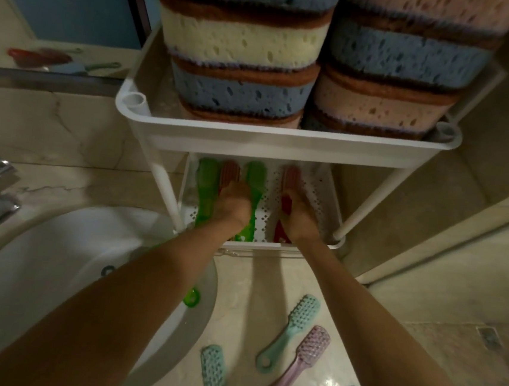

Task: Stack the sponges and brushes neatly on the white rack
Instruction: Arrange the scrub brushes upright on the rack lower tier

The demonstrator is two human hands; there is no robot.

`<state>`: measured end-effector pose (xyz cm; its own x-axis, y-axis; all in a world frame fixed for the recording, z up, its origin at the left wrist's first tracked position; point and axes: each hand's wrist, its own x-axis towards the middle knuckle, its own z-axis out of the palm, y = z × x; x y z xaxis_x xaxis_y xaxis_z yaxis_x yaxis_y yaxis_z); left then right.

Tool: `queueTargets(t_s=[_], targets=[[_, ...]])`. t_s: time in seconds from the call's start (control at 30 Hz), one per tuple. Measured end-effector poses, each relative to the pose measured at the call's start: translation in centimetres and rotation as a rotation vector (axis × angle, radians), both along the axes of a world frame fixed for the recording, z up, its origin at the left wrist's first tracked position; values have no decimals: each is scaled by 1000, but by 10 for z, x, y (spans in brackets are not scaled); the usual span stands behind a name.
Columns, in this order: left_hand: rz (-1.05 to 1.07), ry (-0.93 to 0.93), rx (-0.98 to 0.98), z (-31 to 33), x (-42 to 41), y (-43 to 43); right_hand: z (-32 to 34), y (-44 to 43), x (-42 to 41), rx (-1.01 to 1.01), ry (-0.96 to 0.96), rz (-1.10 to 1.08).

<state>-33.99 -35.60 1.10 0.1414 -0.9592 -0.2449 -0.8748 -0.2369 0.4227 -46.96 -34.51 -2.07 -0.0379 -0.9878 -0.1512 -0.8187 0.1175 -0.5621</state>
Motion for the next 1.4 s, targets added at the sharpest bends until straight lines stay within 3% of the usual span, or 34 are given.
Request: queueTargets(t_s=[0.17, 0.5, 0.67, 0.77, 0.87, 0.97, 1.1, 1.17, 1.27, 1.4], targets=[[-48, -29, 7, -2, 6, 5, 0, 2, 9, -114, 62, 81], [-63, 113, -18, 2, 20, 23, 0, 7, 24, -136, 14, 139], [-22, 252, -113, 24, 31, 53, 14, 36, 33, -421, -84, 10], [-7, 320, -236, 40, 51, 86, 20, 74, 47, -593, -136, 38], [135, 379, -251, 39, 82, 126, 22, 118, 84, -637, -242, 165], [314, 400, -169, 16, 125, 156, 6, 147, 136, -502, -252, 388], [504, 466, 15, -20, 182, 183, -39, 145, 185, 189, -17, 444], [576, 512, 84, -37, 208, 195, -61, 137, 200, 403, 144, 432], [643, 539, 146, -56, 238, 205, -85, 124, 210, 509, 219, 368], [649, 544, 220, -80, 261, 202, -112, 111, 220, 494, 313, 329]])
